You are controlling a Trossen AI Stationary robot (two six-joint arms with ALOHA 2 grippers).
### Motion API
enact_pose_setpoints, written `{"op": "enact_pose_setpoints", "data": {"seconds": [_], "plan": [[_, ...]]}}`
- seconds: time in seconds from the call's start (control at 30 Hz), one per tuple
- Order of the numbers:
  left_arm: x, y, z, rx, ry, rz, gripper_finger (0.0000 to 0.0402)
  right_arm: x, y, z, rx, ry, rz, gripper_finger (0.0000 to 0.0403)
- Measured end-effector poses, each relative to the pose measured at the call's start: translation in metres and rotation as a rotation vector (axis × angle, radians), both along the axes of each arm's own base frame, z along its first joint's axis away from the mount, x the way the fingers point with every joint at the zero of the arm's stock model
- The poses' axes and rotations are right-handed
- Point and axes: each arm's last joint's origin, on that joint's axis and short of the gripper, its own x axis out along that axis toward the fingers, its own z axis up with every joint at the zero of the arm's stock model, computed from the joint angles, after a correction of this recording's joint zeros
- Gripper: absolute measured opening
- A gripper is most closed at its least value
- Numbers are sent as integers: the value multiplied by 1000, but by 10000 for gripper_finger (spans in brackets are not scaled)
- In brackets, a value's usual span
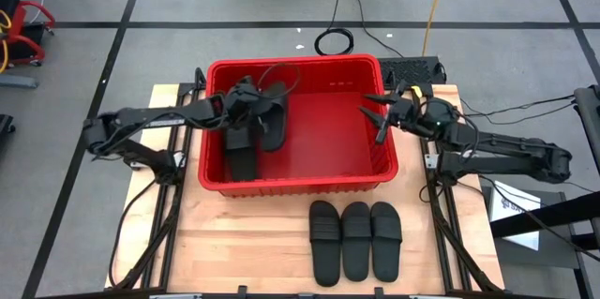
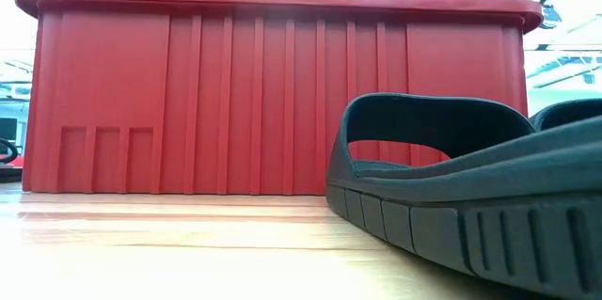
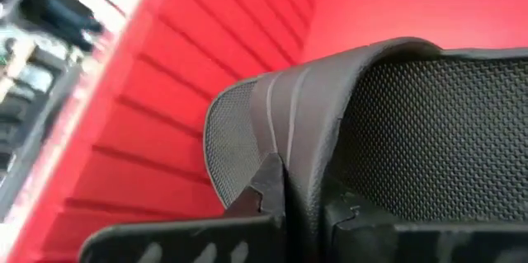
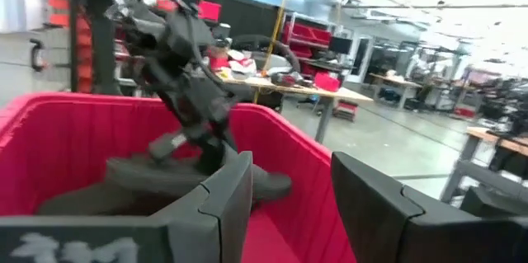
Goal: Pick and place slides into bin
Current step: Put the black slide into the red bin
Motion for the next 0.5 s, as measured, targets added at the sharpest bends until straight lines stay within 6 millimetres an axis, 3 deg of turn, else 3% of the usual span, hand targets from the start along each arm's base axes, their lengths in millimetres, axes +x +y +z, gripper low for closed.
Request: {"op": "enact_pose_setpoints", "data": {"seconds": [0.2,0.5], "plan": [[5,8,-23,-23,100,41,26,4,-6,-4,25,10,34,155],[12,12,-46,-65,183,31,9,8,-13,-8,31,26,11,155]]}}
